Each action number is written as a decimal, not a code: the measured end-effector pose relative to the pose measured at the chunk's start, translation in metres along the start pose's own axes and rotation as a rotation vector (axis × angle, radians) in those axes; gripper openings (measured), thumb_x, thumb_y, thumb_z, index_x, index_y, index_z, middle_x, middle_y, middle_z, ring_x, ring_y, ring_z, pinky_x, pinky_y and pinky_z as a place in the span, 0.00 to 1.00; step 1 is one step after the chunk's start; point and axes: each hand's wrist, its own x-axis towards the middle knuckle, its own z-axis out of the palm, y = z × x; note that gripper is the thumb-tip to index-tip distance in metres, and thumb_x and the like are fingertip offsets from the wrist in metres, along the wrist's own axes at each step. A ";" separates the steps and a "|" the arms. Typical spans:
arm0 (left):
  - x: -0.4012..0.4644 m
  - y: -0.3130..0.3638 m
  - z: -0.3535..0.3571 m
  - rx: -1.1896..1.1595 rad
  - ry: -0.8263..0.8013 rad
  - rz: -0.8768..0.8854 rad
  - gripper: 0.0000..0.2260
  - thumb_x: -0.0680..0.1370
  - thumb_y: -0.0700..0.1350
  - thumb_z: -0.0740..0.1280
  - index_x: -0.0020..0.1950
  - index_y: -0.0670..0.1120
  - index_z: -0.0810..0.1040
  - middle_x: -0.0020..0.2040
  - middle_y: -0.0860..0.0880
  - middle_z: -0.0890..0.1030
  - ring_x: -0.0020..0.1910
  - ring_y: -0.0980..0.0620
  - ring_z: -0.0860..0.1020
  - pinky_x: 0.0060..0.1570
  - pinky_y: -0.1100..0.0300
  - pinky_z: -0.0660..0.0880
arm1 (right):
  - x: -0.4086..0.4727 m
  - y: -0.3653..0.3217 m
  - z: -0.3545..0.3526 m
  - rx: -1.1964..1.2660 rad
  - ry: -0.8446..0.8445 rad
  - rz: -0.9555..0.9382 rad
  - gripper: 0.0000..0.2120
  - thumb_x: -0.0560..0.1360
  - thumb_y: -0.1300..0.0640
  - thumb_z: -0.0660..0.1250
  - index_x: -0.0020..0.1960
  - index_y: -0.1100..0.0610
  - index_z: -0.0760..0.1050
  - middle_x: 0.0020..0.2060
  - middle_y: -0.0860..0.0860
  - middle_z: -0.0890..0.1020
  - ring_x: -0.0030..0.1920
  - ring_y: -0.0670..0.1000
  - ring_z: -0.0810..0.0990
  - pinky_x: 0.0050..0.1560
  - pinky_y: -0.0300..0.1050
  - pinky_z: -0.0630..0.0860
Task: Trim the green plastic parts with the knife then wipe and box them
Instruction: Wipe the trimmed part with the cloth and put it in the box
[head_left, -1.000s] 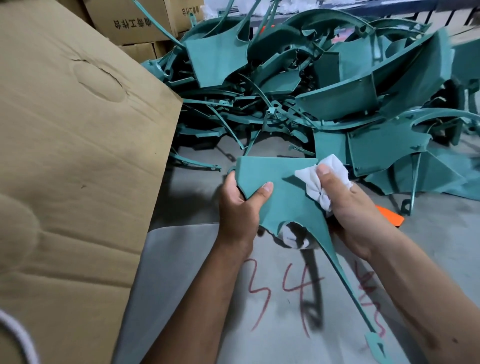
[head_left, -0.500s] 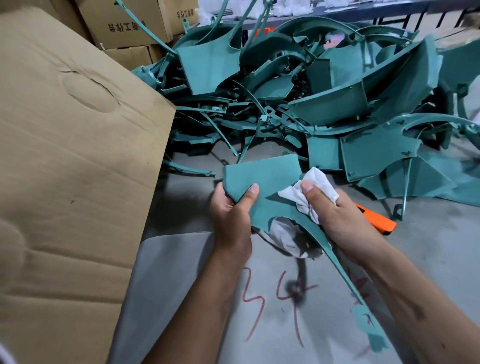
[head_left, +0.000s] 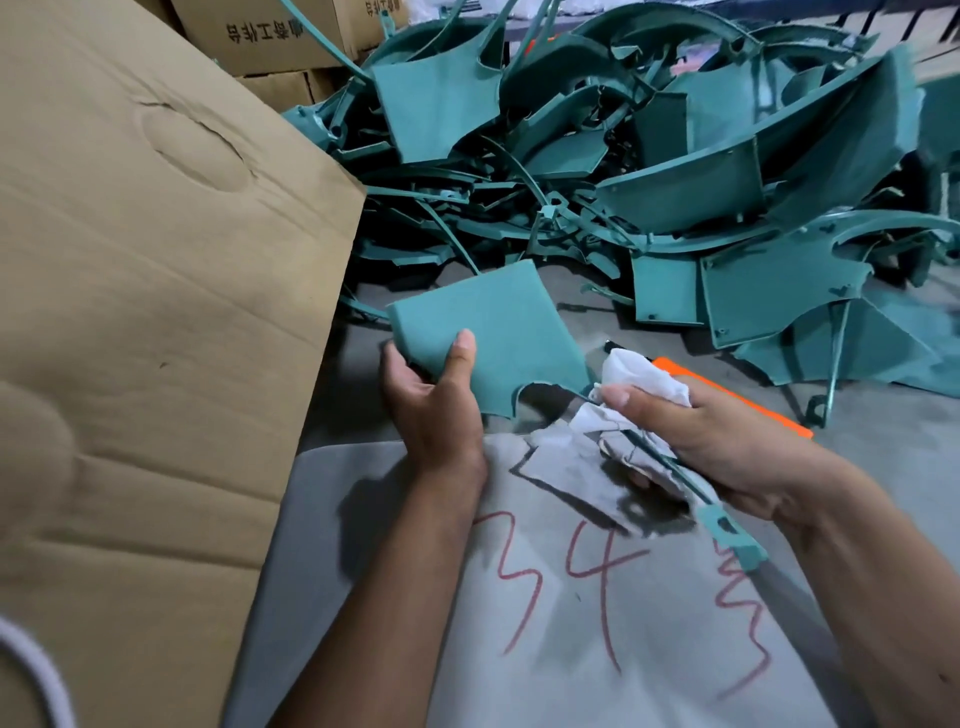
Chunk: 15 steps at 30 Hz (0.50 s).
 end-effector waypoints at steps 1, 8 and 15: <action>0.000 0.001 0.000 0.000 0.022 -0.014 0.17 0.77 0.37 0.73 0.64 0.39 0.74 0.56 0.43 0.83 0.47 0.52 0.84 0.45 0.58 0.82 | -0.002 0.000 -0.004 0.022 -0.011 0.034 0.29 0.67 0.26 0.75 0.54 0.50 0.85 0.52 0.55 0.88 0.54 0.61 0.86 0.60 0.60 0.80; 0.014 0.004 -0.009 -0.079 0.245 0.002 0.31 0.78 0.38 0.73 0.79 0.43 0.65 0.65 0.46 0.77 0.54 0.53 0.81 0.39 0.74 0.77 | -0.019 -0.005 -0.033 0.132 -0.155 -0.001 0.21 0.61 0.38 0.85 0.41 0.53 0.83 0.37 0.56 0.82 0.35 0.52 0.82 0.34 0.42 0.80; 0.025 0.004 -0.020 -0.130 0.368 -0.076 0.35 0.78 0.40 0.74 0.80 0.48 0.61 0.73 0.43 0.72 0.67 0.44 0.77 0.64 0.45 0.78 | -0.033 -0.009 -0.058 0.226 0.111 -0.117 0.22 0.63 0.45 0.84 0.35 0.60 0.77 0.32 0.55 0.77 0.29 0.50 0.75 0.29 0.39 0.74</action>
